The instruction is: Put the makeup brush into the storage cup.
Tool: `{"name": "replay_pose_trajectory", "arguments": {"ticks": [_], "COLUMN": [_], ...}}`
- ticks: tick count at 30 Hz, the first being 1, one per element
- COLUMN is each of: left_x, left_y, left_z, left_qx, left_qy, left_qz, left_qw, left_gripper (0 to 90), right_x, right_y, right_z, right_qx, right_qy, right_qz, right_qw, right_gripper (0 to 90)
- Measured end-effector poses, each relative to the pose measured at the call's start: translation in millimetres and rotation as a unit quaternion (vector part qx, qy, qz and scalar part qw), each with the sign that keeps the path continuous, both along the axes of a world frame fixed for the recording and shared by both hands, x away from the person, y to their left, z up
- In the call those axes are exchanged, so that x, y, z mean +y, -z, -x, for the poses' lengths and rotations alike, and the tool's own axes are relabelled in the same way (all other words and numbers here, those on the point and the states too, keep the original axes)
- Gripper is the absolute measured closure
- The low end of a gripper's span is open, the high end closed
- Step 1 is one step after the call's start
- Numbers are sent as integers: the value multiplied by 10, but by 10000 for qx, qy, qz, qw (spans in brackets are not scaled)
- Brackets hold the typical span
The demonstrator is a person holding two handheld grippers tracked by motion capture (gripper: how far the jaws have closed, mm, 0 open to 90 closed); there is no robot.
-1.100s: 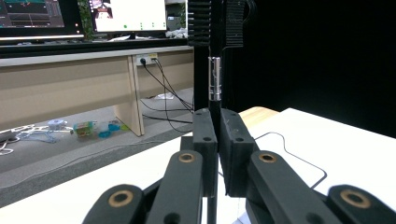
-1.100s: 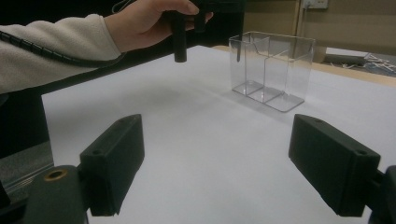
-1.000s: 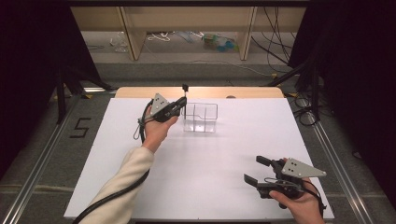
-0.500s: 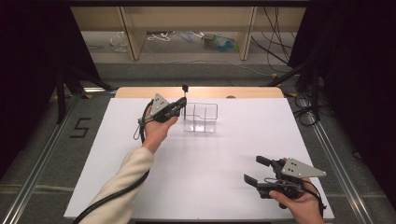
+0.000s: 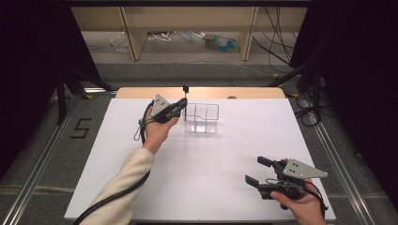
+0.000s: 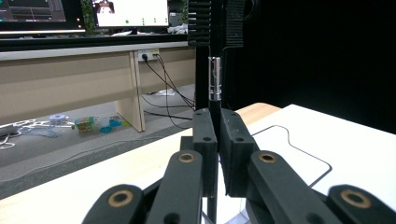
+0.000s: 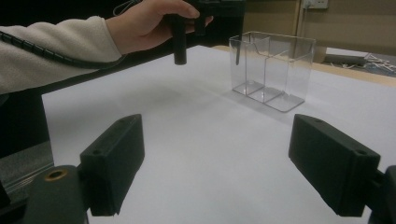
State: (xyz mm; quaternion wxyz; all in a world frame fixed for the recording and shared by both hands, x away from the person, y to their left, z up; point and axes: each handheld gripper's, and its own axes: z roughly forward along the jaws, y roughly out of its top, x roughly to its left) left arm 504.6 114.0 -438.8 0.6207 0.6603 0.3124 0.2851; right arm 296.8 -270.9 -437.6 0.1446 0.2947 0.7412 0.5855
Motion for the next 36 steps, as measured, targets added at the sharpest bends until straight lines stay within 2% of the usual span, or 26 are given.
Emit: {"name": "replay_pose_trajectory", "arguments": {"ticks": [21,26,28,30,33,34,36], "left_x": [13,19,20,30,69,83,113], "left_y": [14,14,8,-13,-63,-82,-123], "left_z": [-3,5,21,40,83,99,139], "left_qx": [47,187,364,438,476,468,441], "left_qy": [-5,46,135,191,271,287,321], "left_qz": [3,128,320,381,367,333,255], "left_qw": [10000,9997,9987,9981,9978,9979,9982], "left_gripper": [855,844,796,720,607,559,481], "right_x": [0,1,1,0,0,-7,-1], "right_y": [-1,-2,-2,-2,-1,-7,-3], "right_z": [2,4,4,3,2,3,3], "right_qx": [22,34,39,27,35,53,32], "right_qy": [-2,-3,-4,-6,-14,-21,-8], "right_qz": [-4,-6,-7,-9,-13,49,13], "right_qw": [10000,10000,10000,10000,10000,10000,10000], "right_gripper": [195,195,195,194,194,194,194]}}
